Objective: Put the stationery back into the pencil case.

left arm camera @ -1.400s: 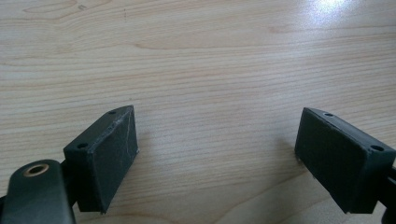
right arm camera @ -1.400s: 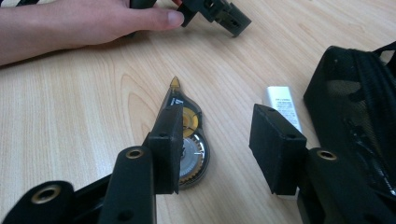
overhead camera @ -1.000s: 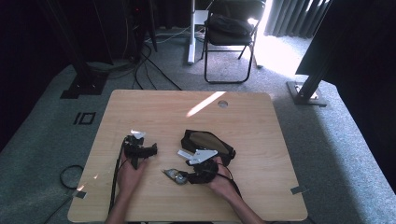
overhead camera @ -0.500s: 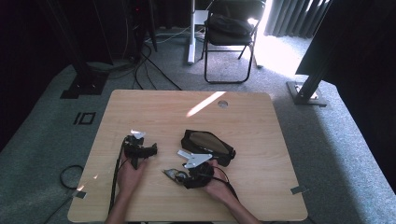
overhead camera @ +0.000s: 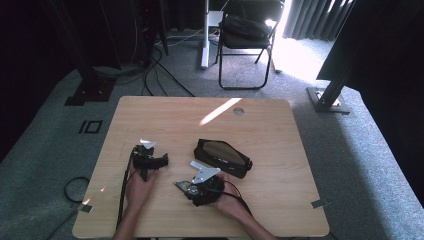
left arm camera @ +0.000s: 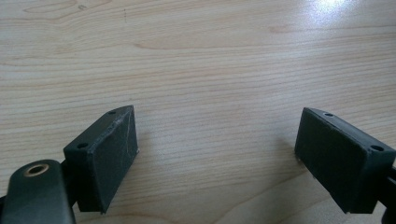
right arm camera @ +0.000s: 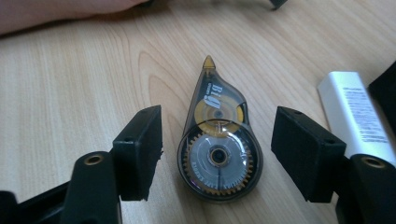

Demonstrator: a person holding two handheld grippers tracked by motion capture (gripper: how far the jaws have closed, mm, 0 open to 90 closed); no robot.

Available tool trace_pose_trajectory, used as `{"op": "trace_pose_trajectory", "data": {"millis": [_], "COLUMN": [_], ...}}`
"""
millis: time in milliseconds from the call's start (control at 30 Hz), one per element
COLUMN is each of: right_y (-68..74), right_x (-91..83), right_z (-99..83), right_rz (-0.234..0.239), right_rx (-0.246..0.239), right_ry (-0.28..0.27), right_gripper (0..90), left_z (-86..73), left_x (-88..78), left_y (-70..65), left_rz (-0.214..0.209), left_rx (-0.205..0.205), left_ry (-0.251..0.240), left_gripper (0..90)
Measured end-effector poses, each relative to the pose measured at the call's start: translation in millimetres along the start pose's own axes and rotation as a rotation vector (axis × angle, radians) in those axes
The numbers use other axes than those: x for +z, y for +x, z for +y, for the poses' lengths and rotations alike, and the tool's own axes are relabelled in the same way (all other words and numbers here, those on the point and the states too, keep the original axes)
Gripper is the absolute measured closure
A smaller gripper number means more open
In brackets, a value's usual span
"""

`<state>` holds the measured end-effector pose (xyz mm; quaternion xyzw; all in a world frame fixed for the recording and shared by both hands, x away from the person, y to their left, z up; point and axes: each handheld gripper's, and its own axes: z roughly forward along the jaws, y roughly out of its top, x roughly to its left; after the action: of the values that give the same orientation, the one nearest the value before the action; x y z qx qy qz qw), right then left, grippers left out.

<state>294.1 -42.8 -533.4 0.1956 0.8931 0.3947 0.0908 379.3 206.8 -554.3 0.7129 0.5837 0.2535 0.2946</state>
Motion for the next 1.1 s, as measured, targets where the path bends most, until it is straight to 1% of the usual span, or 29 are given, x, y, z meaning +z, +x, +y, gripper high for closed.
{"op": "trace_pose_trajectory", "data": {"millis": [133, 167, 333, 633, 767, 1000, 1100], "right_y": [1.5, 1.8, 2.5, 1.8, 2.1, 1.9, 1.6], "right_x": [7.1, 9.0, 13.1, 16.0, 16.1, 17.5, 17.0], "right_z": [-0.5, -0.8, -1.9, -5.8, -5.9, -6.5, -6.8], "right_rz": [-0.003, -0.01, -0.021, -0.03, -0.026, -0.034, -0.029], "right_rx": [-0.007, -0.013, -0.021, -0.031, -0.028, -0.034, -0.032], "right_ry": [0.02, 0.025, 0.043, 0.062, 0.062, 0.07, 0.07], "right_gripper": [32.6, 32.6, 32.9, 35.2, 35.8, 36.5, 38.9], "left_z": [0.0, 0.0, 0.0, 0.0, 0.0, 0.0, 0.0], "left_x": [-0.1, -0.1, 0.0, 0.0, 0.0, 0.0, 0.0], "left_y": [0.0, 0.1, 0.1, 0.0, 0.0, 0.0, 0.0], "left_rz": [0.0, 0.0, 0.0, 0.0, 0.0, 0.0, 0.0], "left_rx": [0.001, 0.001, 0.001, 0.0, 0.001, 0.0, 0.0], "left_ry": [0.001, 0.001, 0.001, 0.0, 0.0, 0.0, 0.0], "left_gripper": [13.4, 13.4, 13.4, 13.4, 13.4, 13.4, 13.4]}}
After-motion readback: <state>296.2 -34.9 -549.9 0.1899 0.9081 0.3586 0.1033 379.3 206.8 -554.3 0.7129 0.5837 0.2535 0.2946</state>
